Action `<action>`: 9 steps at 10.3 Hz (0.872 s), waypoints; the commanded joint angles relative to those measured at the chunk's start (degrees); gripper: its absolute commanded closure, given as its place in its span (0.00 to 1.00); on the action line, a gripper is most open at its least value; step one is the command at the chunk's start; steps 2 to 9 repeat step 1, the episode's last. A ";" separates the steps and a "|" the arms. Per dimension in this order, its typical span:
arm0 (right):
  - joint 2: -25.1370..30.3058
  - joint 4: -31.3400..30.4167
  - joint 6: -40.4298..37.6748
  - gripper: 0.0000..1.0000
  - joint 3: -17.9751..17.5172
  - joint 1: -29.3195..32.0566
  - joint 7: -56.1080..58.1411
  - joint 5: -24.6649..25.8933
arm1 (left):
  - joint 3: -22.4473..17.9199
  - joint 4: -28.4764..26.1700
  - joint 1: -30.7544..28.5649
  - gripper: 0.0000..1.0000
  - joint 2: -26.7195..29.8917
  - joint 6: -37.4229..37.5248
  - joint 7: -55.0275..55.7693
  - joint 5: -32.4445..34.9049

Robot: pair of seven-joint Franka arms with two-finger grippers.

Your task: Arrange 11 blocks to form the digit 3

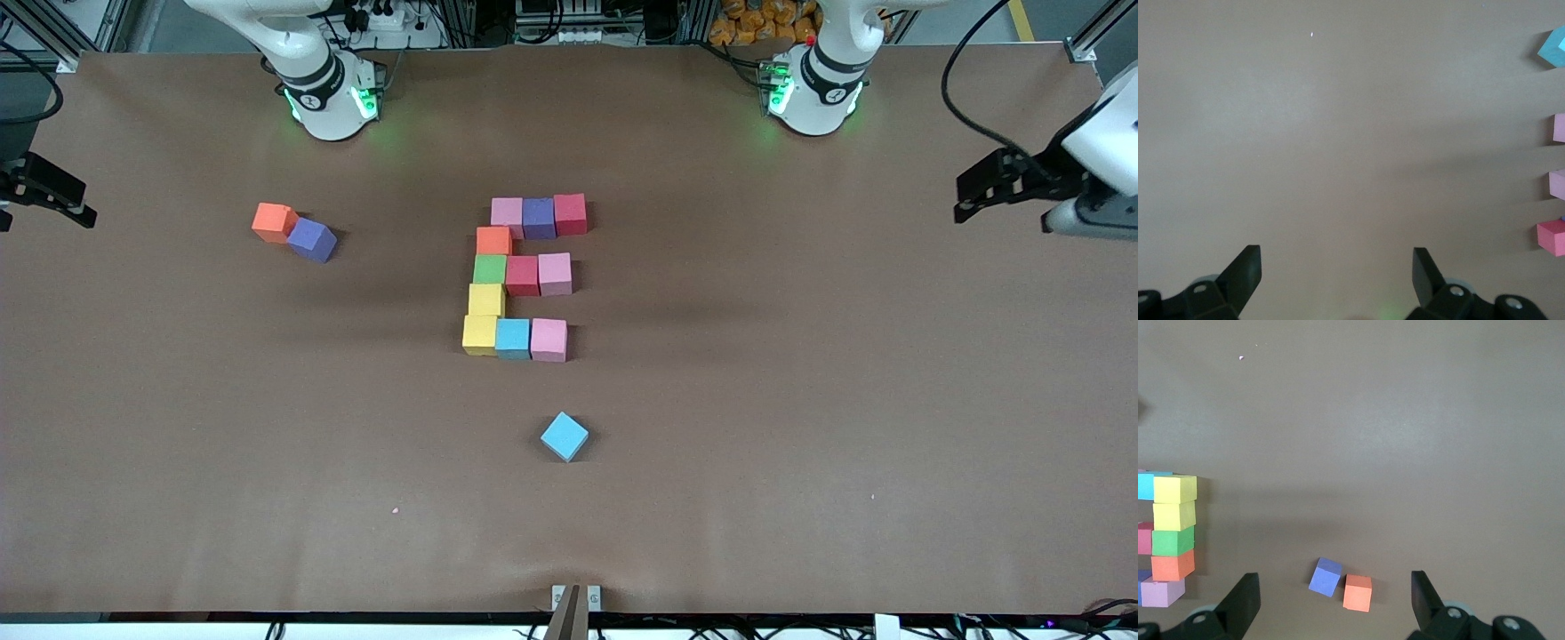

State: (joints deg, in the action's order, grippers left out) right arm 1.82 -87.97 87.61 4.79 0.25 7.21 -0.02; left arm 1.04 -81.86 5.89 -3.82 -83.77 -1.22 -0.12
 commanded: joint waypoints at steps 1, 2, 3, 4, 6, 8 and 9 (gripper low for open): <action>0.20 0.25 -0.33 0.00 0.04 -0.08 0.52 0.28 | -0.69 -0.32 0.52 0.00 -0.22 -0.43 -0.54 0.21; 0.20 0.25 -0.33 0.00 0.04 -0.08 0.52 0.28 | -0.69 -0.32 0.52 0.00 -0.22 -0.43 -0.54 0.21; 0.20 0.25 -0.33 0.00 0.04 -0.08 0.52 0.28 | -0.69 -0.32 0.52 0.00 -0.22 -0.43 -0.54 0.21; 0.20 0.25 -0.33 0.00 0.04 -0.08 0.52 0.28 | -0.69 -0.32 0.52 0.00 -0.22 -0.43 -0.54 0.21; 0.20 0.25 -0.33 0.00 0.04 -0.08 0.52 0.28 | -0.69 -0.32 0.52 0.00 -0.22 -0.43 -0.54 0.21; 0.20 0.25 -0.33 0.00 0.04 -0.08 0.52 0.28 | -0.69 -0.32 0.52 0.00 -0.22 -0.43 -0.54 0.21; 0.20 0.25 -0.33 0.00 0.04 -0.08 0.52 0.28 | -0.69 -0.32 0.52 0.00 -0.22 -0.43 -0.54 0.21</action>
